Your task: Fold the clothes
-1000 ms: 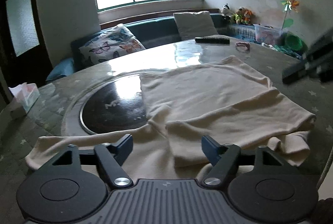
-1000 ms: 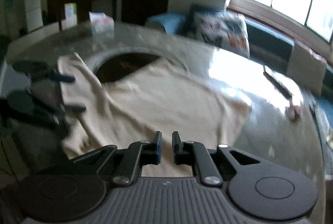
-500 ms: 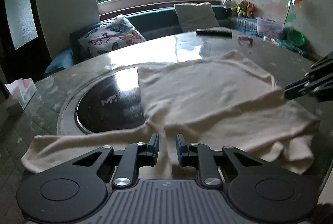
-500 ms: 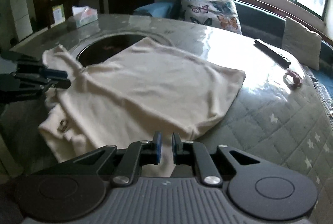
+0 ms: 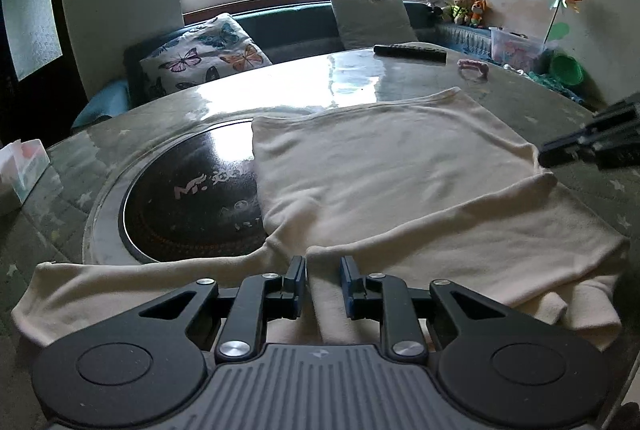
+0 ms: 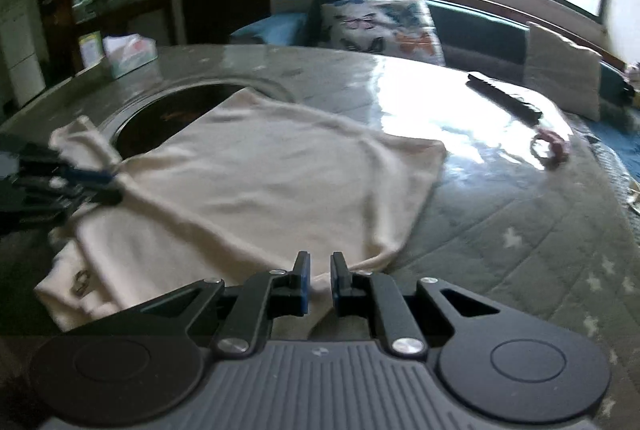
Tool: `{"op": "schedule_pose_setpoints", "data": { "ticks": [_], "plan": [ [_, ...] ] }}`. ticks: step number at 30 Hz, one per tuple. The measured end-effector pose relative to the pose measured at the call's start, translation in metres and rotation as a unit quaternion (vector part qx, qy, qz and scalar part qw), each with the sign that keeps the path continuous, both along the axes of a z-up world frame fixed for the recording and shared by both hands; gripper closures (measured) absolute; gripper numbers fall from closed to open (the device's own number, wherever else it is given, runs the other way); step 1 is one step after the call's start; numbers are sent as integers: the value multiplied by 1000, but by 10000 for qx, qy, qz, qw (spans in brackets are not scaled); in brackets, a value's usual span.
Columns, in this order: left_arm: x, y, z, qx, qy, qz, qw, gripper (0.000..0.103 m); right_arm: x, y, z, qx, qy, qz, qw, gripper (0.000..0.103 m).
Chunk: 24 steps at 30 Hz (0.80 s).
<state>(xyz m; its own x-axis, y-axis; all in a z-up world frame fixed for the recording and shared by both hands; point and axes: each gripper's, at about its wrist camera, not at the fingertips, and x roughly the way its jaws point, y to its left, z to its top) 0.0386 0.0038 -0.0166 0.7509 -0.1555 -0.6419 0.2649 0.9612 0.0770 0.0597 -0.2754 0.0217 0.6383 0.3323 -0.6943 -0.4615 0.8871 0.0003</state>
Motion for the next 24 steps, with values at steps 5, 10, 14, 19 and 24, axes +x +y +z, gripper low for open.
{"op": "schedule_pose_setpoints", "data": {
  "ticks": [5,10,14,19,24],
  "plan": [
    [1,2,0,-55,22,19,10000,81,28,-4,-10,-46,68,-202,9998,94],
    [1,7,5,-142,7,80,9999,80,46,-12,-19,-53,143,-368,9992,96],
    [2,12,10,-226,-16,164,9996,80,58,-6,-16,-81,59,-290,9995,95],
    [4,31,12,-318,32,521,9981,79,85,-1,-24,-169,55,-311,9994,95],
    [5,66,12,-324,110,1174,9925,79,115,-5,-24,-152,7,-461,9988,95]
  ]
}}
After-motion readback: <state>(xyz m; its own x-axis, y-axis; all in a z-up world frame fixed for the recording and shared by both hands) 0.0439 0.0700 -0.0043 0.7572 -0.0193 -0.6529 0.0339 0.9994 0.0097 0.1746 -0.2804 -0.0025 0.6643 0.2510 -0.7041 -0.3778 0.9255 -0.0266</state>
